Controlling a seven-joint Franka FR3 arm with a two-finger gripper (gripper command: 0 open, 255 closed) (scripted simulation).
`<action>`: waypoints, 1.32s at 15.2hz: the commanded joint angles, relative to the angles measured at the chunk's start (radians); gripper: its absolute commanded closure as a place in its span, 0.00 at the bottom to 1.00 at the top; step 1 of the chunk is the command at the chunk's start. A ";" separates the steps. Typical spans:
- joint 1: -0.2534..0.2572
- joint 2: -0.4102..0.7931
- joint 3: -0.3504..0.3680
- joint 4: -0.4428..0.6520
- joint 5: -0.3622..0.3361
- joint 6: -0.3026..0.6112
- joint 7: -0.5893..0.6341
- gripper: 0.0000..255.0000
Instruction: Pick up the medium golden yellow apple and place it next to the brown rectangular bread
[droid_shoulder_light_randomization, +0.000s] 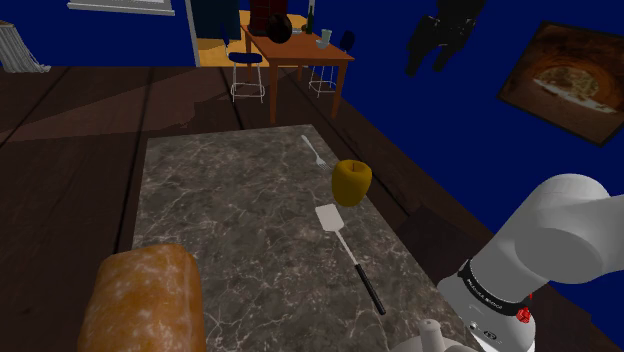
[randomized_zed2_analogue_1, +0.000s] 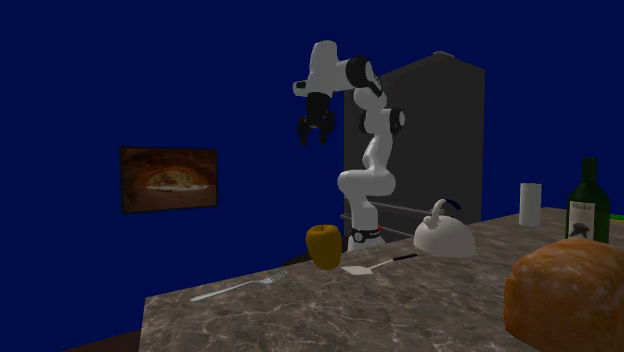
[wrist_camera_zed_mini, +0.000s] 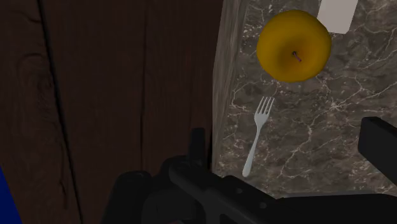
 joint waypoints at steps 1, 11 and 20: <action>0.000 0.000 0.000 0.000 0.000 0.000 0.000 0.00; 0.072 0.259 -0.056 -0.079 0.113 0.160 -0.104 0.00; 0.125 0.459 -0.073 -0.115 0.211 0.275 -0.194 0.00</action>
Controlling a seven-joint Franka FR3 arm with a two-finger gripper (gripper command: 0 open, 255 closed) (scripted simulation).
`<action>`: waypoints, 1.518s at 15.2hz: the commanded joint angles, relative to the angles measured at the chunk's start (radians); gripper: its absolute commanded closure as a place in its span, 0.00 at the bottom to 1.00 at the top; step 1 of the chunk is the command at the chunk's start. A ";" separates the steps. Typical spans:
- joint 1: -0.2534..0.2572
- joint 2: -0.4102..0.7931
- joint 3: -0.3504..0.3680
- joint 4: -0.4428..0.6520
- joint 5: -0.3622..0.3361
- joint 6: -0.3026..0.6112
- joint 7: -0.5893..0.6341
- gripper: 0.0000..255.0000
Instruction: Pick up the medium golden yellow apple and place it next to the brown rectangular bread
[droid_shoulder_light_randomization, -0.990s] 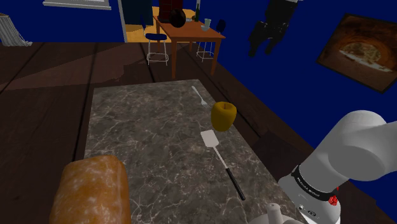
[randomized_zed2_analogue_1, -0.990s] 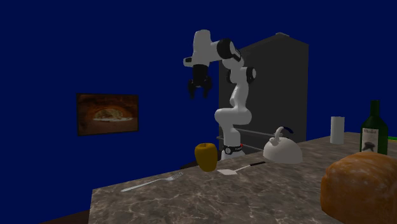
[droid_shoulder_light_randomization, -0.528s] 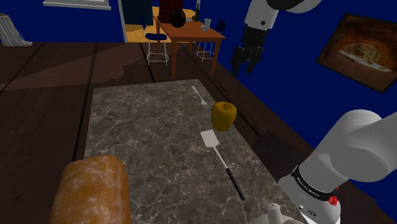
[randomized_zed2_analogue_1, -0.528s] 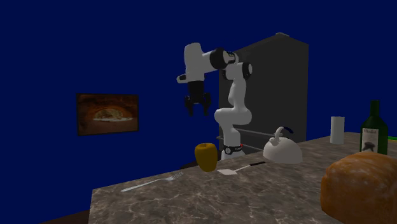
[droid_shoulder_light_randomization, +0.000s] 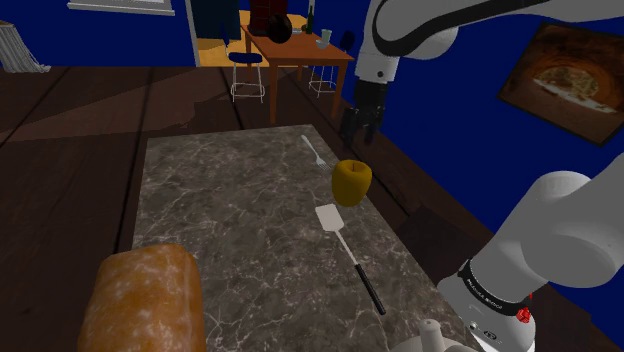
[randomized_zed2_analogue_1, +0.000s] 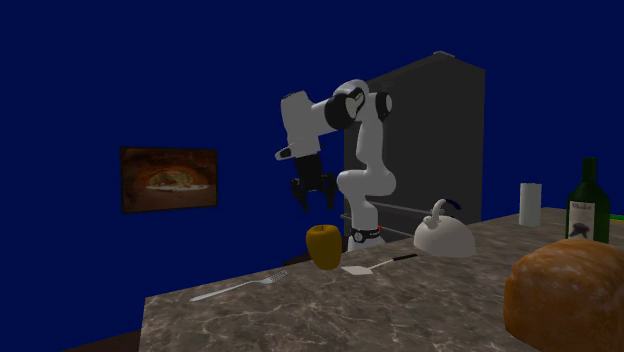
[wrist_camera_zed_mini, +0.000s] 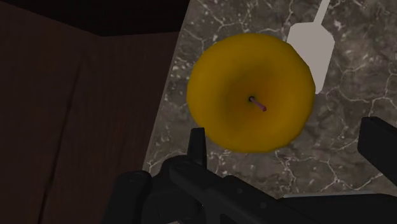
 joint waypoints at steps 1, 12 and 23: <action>0.002 0.008 0.000 -0.021 0.005 0.026 -0.006 0.00; 0.007 0.024 0.005 -0.070 0.014 0.091 -0.010 0.00; 0.007 0.024 0.005 -0.070 0.014 0.091 -0.010 1.00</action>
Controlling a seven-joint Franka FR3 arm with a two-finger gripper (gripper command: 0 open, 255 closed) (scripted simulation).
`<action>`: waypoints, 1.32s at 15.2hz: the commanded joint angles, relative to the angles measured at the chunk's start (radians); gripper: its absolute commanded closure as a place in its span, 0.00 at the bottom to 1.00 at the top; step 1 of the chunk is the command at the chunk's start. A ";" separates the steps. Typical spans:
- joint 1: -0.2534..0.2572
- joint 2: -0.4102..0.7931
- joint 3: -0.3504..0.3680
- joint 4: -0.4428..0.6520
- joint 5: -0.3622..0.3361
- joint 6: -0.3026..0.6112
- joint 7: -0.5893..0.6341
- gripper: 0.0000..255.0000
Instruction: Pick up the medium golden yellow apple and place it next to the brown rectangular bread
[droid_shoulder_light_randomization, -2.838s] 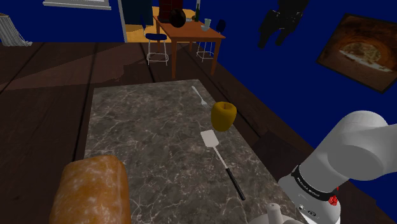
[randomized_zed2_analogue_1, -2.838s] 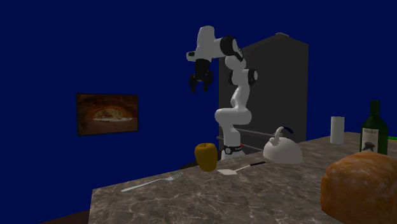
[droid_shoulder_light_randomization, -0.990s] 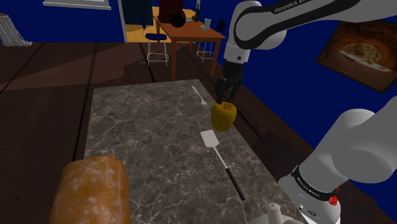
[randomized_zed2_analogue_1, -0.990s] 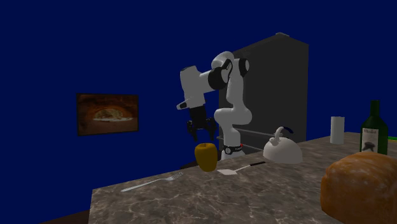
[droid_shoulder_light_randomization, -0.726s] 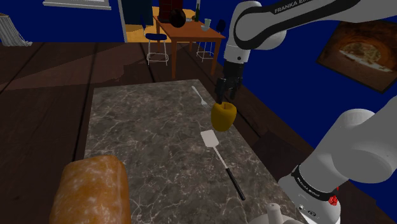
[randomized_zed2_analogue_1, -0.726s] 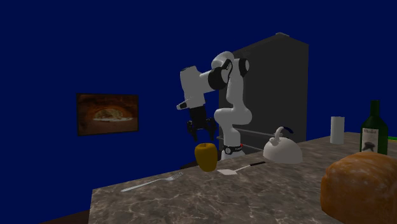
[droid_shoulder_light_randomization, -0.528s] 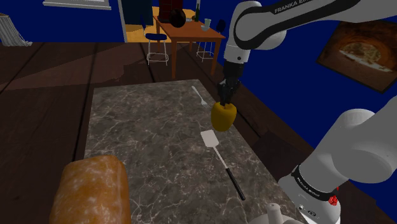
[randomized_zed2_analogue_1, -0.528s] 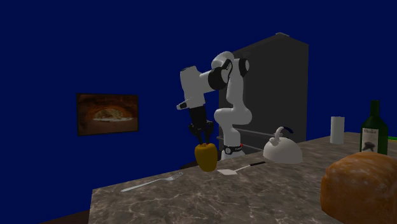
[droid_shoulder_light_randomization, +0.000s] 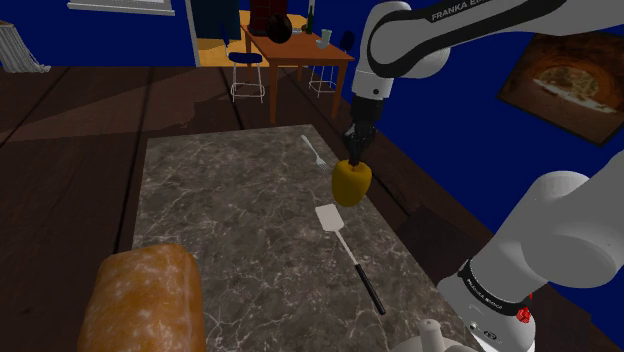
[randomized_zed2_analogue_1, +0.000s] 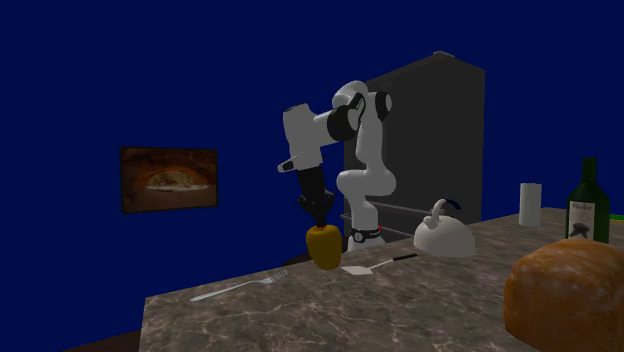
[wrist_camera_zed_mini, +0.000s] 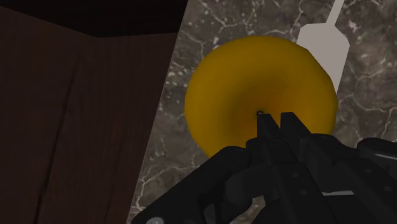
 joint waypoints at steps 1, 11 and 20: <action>0.000 -0.006 0.000 0.008 -0.002 -0.014 0.003 1.00; -0.003 -0.056 0.002 0.101 -0.014 -0.155 0.028 1.00; -0.004 -0.080 0.002 0.201 -0.019 -0.278 0.048 1.00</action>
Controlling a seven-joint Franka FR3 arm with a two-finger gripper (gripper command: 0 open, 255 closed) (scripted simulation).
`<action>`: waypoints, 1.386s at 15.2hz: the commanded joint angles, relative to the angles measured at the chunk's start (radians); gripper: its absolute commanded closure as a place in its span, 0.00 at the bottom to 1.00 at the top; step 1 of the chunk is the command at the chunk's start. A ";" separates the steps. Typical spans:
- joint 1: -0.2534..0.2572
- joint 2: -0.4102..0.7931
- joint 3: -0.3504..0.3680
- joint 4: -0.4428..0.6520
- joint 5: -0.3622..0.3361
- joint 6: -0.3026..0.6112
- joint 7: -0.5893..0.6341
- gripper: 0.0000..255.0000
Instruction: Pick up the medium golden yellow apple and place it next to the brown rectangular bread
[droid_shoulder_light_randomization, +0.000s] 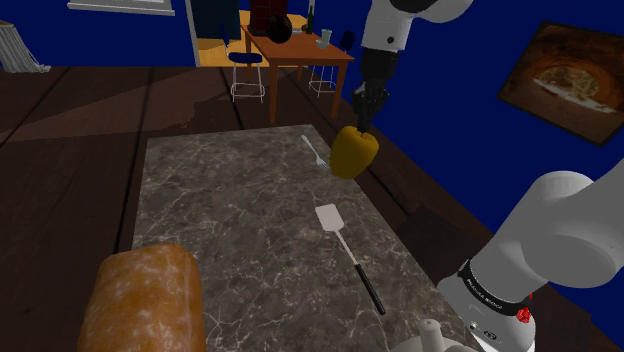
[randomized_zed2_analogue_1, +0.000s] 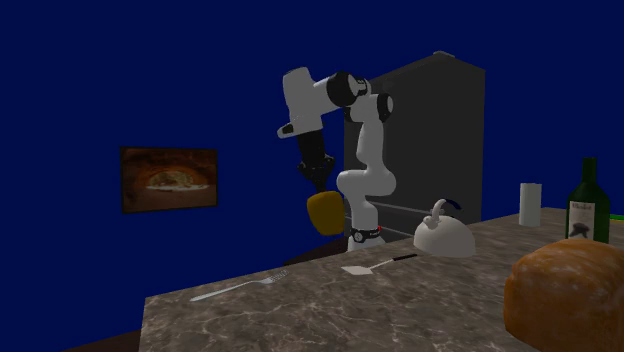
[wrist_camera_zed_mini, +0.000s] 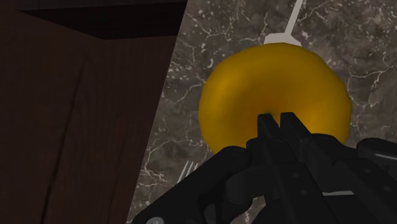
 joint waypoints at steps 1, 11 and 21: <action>0.000 -0.006 0.000 0.022 -0.001 -0.028 0.004 1.00; 0.001 -0.008 -0.001 0.154 -0.003 -0.160 0.024 1.00; 0.003 0.011 -0.004 0.306 -0.002 -0.292 0.042 1.00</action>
